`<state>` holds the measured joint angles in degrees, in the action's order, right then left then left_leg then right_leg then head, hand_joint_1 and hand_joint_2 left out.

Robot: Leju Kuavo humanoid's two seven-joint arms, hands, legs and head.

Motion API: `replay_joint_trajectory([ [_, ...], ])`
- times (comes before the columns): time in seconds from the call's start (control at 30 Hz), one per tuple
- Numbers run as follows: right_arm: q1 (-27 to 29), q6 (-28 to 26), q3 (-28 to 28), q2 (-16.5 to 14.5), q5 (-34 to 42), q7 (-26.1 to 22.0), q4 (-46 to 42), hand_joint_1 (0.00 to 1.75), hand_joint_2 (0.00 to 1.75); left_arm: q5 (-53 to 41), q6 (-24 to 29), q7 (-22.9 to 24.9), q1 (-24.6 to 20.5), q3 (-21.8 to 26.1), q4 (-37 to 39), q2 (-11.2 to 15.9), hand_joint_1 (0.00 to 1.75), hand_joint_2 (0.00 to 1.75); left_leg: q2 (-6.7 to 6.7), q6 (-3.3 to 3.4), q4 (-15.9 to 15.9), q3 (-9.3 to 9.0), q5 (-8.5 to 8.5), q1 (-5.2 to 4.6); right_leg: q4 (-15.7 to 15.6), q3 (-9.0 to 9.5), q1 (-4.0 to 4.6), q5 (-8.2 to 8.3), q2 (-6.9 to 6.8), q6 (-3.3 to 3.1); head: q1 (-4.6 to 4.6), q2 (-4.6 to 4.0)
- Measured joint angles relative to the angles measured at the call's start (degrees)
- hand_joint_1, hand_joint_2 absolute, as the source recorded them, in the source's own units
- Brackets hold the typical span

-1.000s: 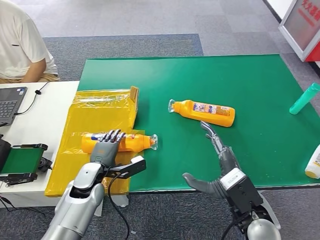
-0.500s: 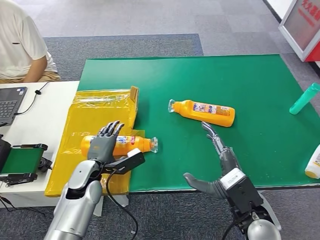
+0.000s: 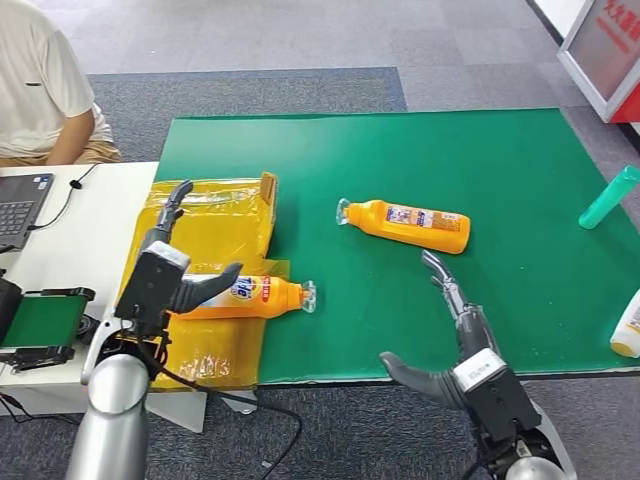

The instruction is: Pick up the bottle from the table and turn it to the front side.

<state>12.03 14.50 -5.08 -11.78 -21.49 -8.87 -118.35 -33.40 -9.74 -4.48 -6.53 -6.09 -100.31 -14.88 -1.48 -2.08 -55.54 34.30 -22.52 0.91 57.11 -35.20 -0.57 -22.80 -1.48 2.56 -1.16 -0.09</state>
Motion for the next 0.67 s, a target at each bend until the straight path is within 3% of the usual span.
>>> replay_joint_trajectory([
  [0.17, 0.4, -0.1, 0.1, 0.0, 0.0, 0.0, -0.2, 0.0, 1.75, 15.6, -3.6, 0.0, 4.6, 0.5, -3.8, 0.6, 0.0, 1.75, 0.0, 0.0, 0.0, 0.0, -0.03, 0.0, 0.0, 0.01, 0.0, 0.0, 0.0, 0.01, 0.01, 0.0],
  [0.37, 0.4, 0.2, 0.1, 0.0, 0.1, 0.8, -0.1, 0.0, 1.75, 26.3, -5.8, -0.5, 10.6, 1.1, -7.1, 1.2, 0.0, 1.75, 0.0, 0.0, 0.0, 0.0, -0.03, 0.0, 0.0, 0.02, 0.0, 0.0, 0.0, 0.01, 0.02, 0.0],
  [0.67, 0.4, 0.7, 0.1, 0.1, 2.3, 2.1, 0.0, 0.0, 1.75, 31.5, -6.5, 0.0, 15.5, 3.2, -11.5, 1.8, 0.0, 1.75, 0.0, 0.0, 0.0, -0.01, -0.04, 0.0, 0.0, 0.02, 0.0, -0.04, 0.0, 0.0, 0.0, 0.0],
])
